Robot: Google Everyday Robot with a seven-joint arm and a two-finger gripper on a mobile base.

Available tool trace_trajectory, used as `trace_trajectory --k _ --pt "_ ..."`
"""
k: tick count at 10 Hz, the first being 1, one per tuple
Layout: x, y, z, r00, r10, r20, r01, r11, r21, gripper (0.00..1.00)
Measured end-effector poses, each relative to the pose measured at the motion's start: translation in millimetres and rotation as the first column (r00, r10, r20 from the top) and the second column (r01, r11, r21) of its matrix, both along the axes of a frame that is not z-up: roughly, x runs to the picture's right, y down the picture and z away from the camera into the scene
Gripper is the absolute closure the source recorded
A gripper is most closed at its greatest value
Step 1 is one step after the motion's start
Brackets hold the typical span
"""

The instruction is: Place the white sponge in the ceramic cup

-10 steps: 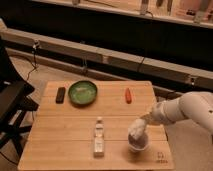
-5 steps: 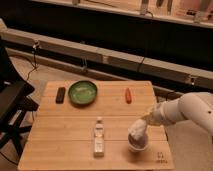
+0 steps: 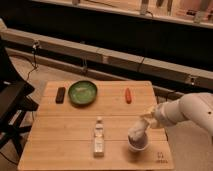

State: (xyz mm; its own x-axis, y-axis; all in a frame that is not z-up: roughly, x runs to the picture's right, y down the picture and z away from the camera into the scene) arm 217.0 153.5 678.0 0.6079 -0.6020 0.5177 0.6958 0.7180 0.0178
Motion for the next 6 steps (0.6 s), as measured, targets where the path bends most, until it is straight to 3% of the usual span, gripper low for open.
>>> trace_trajectory --k 6 --pt "0.3 -2.6 0.9 1.0 0.005 0.001 -0.005 1.0 -0.001 0.25"
